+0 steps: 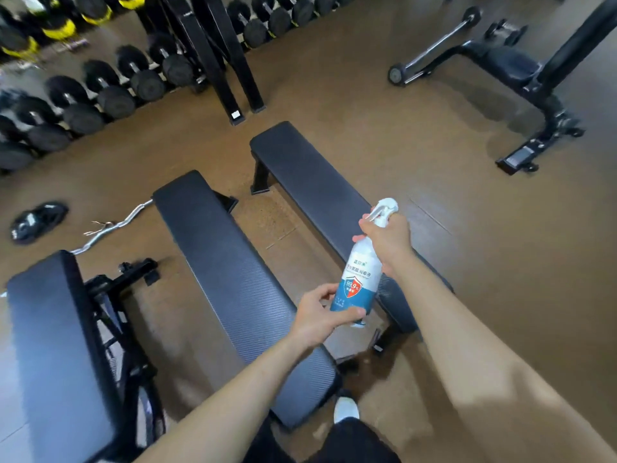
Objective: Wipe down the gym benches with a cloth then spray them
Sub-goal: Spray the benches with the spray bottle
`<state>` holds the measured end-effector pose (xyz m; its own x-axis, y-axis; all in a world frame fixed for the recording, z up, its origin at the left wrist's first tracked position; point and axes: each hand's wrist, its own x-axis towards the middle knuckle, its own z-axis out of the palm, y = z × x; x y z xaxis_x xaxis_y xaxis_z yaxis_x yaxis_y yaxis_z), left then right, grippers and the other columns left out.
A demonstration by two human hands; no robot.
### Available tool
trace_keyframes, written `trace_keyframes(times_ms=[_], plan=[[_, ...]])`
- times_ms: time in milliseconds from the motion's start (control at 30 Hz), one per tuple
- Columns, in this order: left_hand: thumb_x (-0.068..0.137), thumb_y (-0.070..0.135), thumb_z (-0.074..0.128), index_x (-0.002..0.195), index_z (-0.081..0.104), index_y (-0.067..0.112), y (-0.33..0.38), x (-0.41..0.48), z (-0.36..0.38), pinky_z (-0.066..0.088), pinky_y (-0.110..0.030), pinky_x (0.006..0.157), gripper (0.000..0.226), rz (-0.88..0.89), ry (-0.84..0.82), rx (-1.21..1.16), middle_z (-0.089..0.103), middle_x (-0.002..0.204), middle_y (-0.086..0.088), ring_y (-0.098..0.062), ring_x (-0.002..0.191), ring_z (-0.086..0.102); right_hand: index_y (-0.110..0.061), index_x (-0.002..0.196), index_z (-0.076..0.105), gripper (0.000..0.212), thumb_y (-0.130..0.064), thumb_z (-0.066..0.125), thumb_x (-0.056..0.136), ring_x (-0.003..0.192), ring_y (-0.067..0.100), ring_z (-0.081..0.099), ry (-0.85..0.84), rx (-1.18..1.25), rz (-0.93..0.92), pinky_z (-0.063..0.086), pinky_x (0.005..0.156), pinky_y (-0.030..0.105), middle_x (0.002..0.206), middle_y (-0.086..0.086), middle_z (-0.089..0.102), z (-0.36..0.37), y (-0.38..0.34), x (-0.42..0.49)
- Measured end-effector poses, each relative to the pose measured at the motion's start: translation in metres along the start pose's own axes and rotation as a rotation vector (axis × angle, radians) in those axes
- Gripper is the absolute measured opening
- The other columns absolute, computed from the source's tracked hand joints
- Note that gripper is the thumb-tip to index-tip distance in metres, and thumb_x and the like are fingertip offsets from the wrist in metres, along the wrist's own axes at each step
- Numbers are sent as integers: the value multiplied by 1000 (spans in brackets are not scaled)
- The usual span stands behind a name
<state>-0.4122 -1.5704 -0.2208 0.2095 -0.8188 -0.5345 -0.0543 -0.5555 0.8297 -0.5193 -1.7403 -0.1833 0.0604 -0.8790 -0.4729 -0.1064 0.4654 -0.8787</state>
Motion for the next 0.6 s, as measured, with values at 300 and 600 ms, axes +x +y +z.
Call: trace_keyframes(times_ms=[300,600], plan=[[71,37,93,121,70,20,-43,-94,75,57,-16,76,57,0,-65,155,68,114,2,-6,99,66,-10,107,57,17,-9,69,95,58,18,74,40,72,105,57,56,28,92,7,68,-97,78,-84],[77,23,89,111,67,21,-99,-182,91,48,-5,62,41,-33,1,69,65,99,12,18,76,61,-10,100,58,13,-8,69,94,62,23,75,-11,-14,116,56,57,30,90,10,68,-97,126,-160]])
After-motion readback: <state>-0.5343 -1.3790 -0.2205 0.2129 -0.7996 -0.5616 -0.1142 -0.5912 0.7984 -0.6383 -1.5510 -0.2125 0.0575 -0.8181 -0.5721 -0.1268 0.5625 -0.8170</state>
